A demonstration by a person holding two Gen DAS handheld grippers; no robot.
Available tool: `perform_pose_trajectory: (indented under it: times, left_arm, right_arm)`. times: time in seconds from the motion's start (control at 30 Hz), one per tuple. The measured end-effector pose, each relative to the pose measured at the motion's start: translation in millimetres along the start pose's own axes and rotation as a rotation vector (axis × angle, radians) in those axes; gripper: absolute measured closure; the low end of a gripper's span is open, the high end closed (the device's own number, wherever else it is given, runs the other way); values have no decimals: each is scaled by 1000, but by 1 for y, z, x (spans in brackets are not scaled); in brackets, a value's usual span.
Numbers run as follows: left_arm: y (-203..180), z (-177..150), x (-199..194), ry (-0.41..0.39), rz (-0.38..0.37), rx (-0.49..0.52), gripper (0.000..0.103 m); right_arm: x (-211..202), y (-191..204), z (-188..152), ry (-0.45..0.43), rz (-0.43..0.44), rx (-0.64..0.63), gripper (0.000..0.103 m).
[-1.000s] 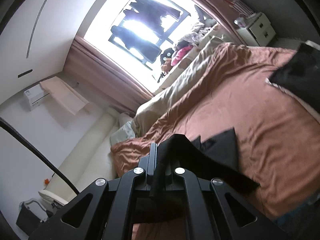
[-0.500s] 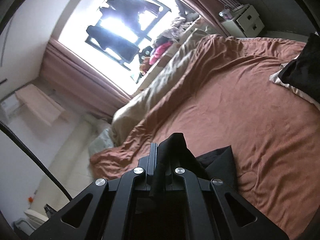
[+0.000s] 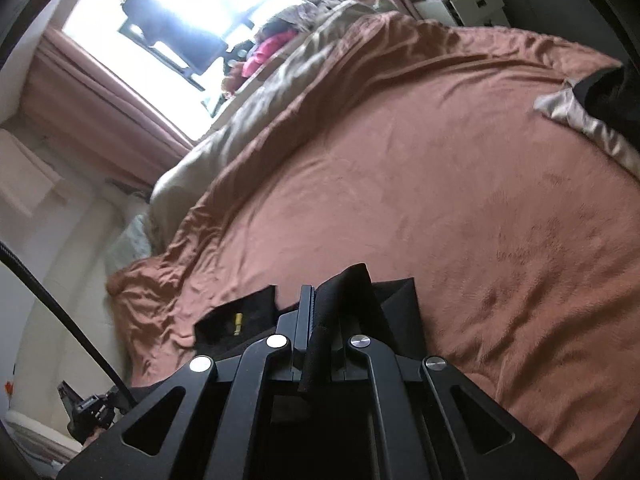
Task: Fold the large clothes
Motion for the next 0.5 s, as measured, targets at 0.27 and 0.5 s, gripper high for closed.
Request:
perform_pose_trajectory:
  times: [0.27, 0.5]
  left_arm:
    - [1, 1, 66, 113, 63, 77, 84]
    - [4, 6, 50, 30, 72, 120, 19]
  right_arm:
    - [33, -7, 13, 40, -93, 51, 86]
    - [16, 23, 29, -32, -57, -28, 9]
Point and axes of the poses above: each gripper's, at about its wrist camera, not at the fingertips, and x roughly the way its jaws point, y to its left, z to its top, the point moved 6 cm from there along x, roughly the way its jaws point, and after that the axes turned 6 degrees about z, right-handed, at the moved point
